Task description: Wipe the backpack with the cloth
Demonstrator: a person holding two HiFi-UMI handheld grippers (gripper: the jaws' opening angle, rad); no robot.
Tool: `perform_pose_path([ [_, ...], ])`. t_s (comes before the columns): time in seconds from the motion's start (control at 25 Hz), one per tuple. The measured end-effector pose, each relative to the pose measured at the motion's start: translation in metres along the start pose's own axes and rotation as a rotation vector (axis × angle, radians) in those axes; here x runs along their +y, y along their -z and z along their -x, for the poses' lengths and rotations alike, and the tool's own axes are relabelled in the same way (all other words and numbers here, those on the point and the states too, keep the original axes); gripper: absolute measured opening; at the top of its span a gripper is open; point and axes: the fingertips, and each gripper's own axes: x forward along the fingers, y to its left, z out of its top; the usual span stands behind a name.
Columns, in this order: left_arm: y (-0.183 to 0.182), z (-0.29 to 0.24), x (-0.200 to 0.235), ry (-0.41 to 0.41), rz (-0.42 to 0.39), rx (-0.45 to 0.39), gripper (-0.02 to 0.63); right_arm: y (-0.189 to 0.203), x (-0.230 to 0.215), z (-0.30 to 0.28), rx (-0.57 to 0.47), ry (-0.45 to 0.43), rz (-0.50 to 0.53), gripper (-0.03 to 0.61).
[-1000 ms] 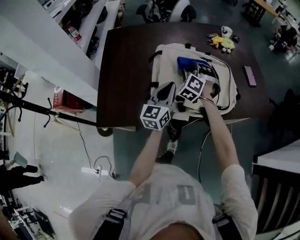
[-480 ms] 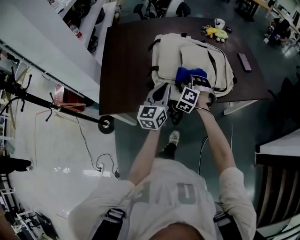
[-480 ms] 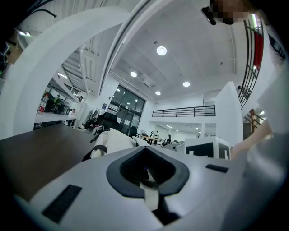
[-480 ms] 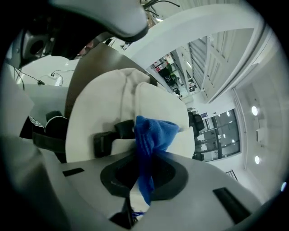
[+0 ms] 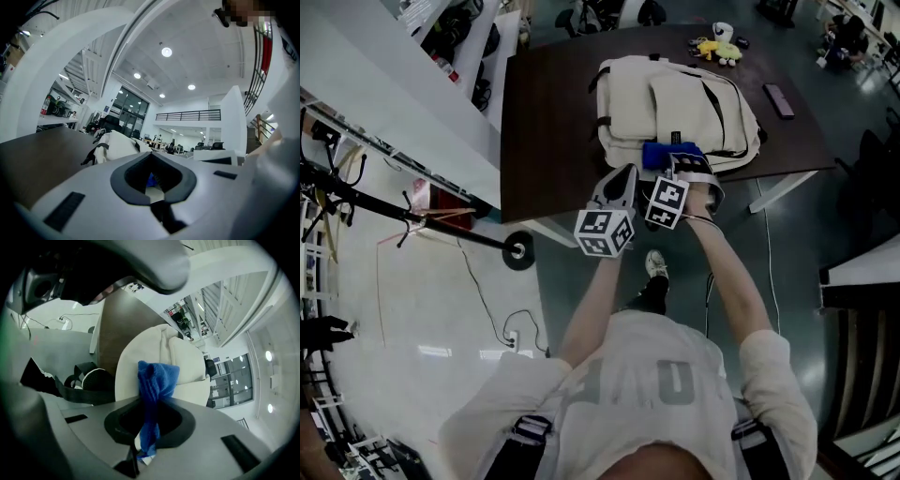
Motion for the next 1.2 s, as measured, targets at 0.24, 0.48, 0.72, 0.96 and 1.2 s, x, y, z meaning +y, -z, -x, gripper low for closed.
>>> perform_pose_path([
  [0.24, -0.007, -0.003, -0.013, 0.037, -0.016, -0.012, 0.005, -0.004, 0.016, 0.010, -0.016, -0.013, 0.025, 0.041],
  [0.48, -0.018, -0.015, -0.013, 0.029, -0.023, -0.030, 0.005, -0.003, 0.010, 0.018, -0.098, -0.087, -0.004, 0.041],
  [0.72, -0.035, -0.057, -0.016, 0.036, -0.028, -0.057, 0.005, 0.012, -0.054, 0.013, -0.136, -0.022, 0.038, 0.043],
  [0.96, -0.039, -0.109, -0.018, 0.041, -0.011, -0.058, 0.005, 0.054, -0.160, -0.014, -0.112, 0.081, -0.040, 0.041],
  [1.2, -0.016, -0.167, -0.016, 0.037, 0.027, 0.006, 0.005, 0.083, -0.242, -0.066, -0.100, 0.094, -0.142, 0.043],
])
